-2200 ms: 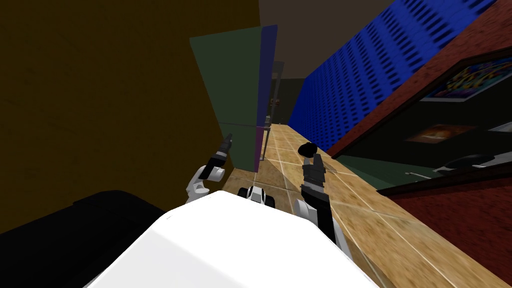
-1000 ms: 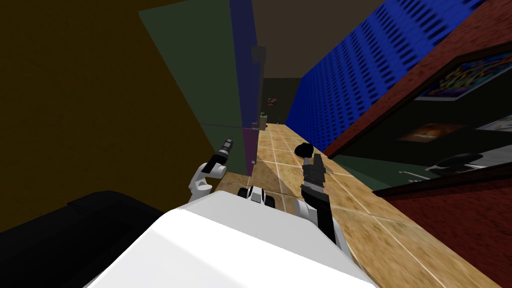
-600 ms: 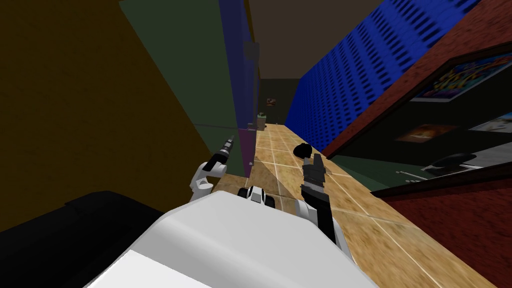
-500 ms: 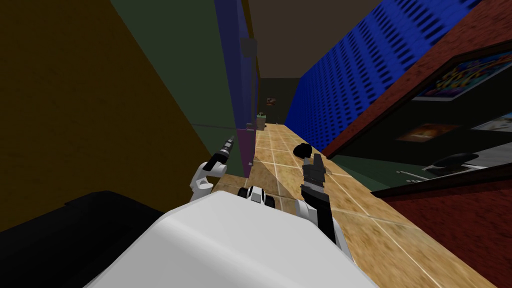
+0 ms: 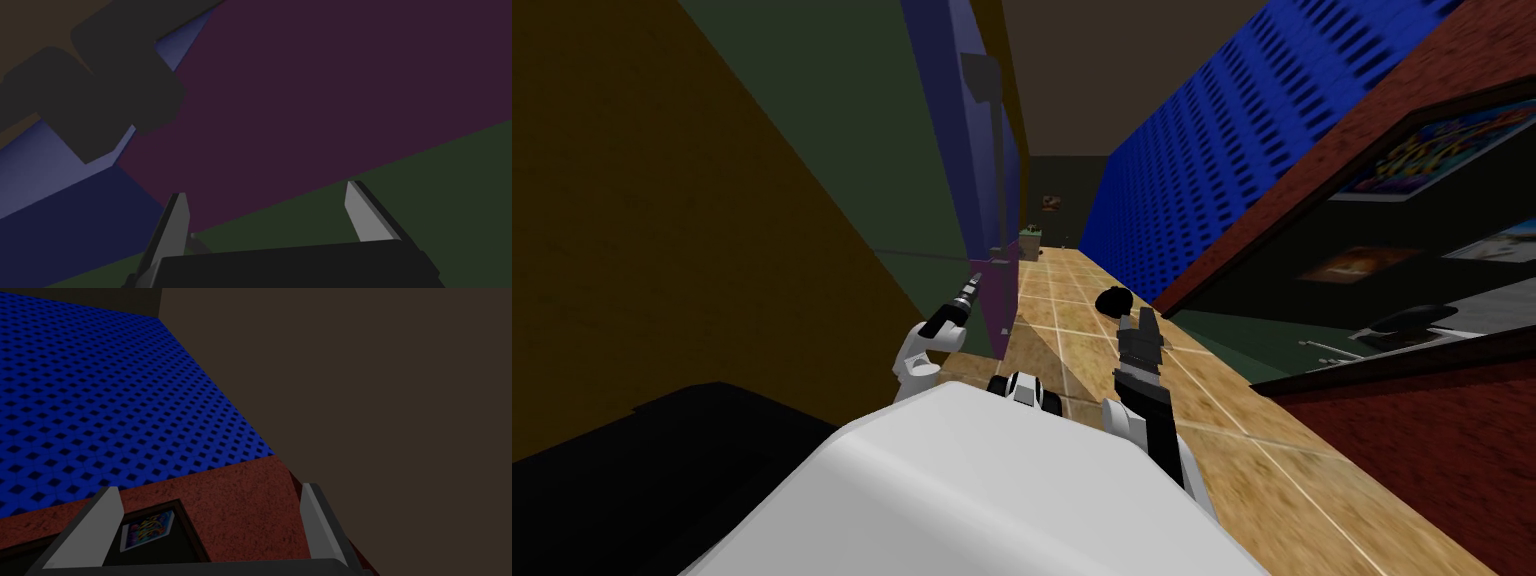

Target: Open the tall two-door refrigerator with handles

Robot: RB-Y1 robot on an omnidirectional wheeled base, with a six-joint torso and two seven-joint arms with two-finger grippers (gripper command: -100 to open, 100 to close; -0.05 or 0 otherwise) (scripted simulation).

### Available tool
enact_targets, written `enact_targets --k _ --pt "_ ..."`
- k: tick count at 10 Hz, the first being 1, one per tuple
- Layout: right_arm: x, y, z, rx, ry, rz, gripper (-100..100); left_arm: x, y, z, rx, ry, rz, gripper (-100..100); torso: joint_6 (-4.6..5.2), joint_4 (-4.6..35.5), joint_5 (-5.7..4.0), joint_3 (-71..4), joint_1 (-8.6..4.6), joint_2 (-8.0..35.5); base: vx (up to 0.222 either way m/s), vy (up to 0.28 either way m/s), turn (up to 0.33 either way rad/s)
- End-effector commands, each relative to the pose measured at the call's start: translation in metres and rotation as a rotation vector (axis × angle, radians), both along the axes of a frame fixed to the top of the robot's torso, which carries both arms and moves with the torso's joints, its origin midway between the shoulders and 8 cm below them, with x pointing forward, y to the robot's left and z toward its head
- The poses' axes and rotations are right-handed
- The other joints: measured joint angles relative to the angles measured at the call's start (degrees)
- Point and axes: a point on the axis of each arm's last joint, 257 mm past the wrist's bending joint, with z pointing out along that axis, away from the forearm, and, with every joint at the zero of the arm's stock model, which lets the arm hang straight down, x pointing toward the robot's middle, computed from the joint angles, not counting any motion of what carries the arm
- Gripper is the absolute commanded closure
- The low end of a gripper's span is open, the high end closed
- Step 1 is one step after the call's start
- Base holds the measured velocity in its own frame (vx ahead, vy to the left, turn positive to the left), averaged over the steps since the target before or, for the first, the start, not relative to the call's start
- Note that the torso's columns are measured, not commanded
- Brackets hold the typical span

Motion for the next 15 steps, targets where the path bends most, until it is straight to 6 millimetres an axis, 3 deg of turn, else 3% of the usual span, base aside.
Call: enact_targets --k 1,5,9,12,13,15 --pt "0.0 0.0 0.0 0.0 0.0 0.0 0 0.0 0.001 -0.003 -0.006 0.035 0.009 -100 -0.01 0.0 -0.01 0.0 0.02 0.1 0.077 -0.076 -0.018" --pt "0.0 0.0 0.0 0.0 0.0 0.0 0 -0.006 0.0 0.007 0.001 0.062 0.017 -100 0.32 0.1 -0.25 -0.5 -0.14 -0.6 0.083 -0.092 -0.008" --pt "0.0 0.0 0.0 0.0 0.0 0.0 0 -0.017 -0.005 0.035 0.019 0.025 0.013 -100 0.44 0.1 -0.36 -0.9 -0.03 -1.0 0.054 -0.064 -0.008" --pt "0.0 0.0 0.0 0.0 0.0 0.0 0 -0.019 -0.006 0.04 0.022 0.016 0.012 -100 0.5 0.1 -0.4 -0.9 -0.03 -1.1 0.01 -0.004 -0.013" --pt "0.0 0.0 0.0 0.0 0.0 0.0 0 -0.018 -0.004 0.024 0.014 0.052 0.015 -100 0.42 0.0 -0.3 -0.8 -0.03 -1.0 -0.006 0.005 0.014" --pt "0.0 0.0 0.0 0.0 0.0 0.0 0 -0.023 -0.003 0.04 0.023 0.033 0.024 -100 0.33 -0.2 0.0 -0.7 0.26 -1.0 0.06 0.012 0.008"
